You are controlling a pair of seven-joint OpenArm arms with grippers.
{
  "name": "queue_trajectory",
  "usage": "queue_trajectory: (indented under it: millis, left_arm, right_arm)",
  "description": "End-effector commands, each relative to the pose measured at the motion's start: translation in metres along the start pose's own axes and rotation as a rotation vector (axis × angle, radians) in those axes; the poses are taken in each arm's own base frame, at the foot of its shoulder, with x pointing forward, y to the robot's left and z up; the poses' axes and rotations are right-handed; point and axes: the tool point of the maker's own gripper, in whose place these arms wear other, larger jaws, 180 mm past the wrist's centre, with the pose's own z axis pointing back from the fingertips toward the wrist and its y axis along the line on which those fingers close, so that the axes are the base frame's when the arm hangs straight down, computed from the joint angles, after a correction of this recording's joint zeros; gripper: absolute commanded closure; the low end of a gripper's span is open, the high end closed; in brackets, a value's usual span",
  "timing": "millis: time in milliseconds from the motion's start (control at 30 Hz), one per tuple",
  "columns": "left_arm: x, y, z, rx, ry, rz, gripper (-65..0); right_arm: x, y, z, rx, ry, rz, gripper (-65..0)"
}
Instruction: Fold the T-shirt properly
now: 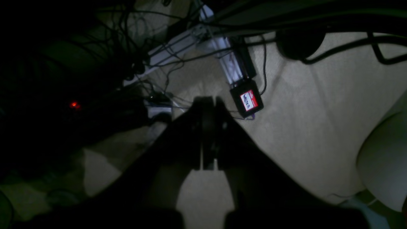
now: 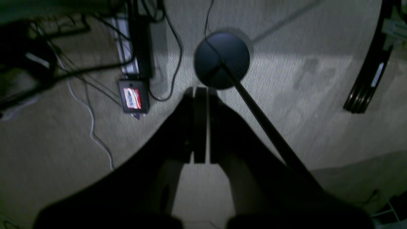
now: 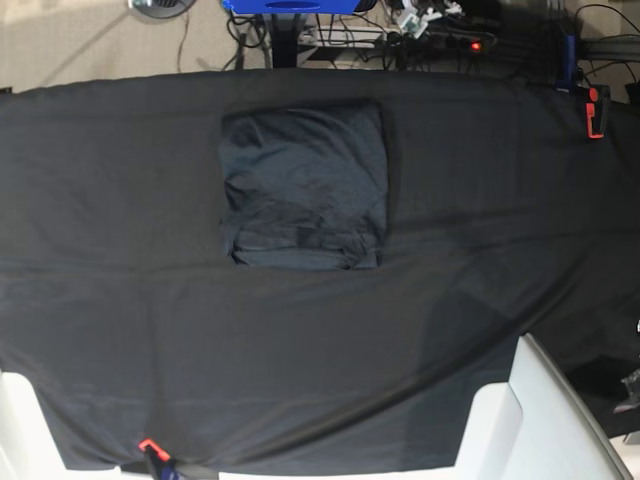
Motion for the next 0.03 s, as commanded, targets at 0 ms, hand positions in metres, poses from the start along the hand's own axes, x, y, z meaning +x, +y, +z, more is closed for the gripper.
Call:
queue_trajectory:
  millis: [0]
  left_arm:
    - [0.0043, 0.0033, 0.0007, 0.002, -0.02, 0.004, 0.0]
  right_arm:
    - [-0.0096, 0.0079, 0.0041, 0.015, 0.012, 0.003, -0.8]
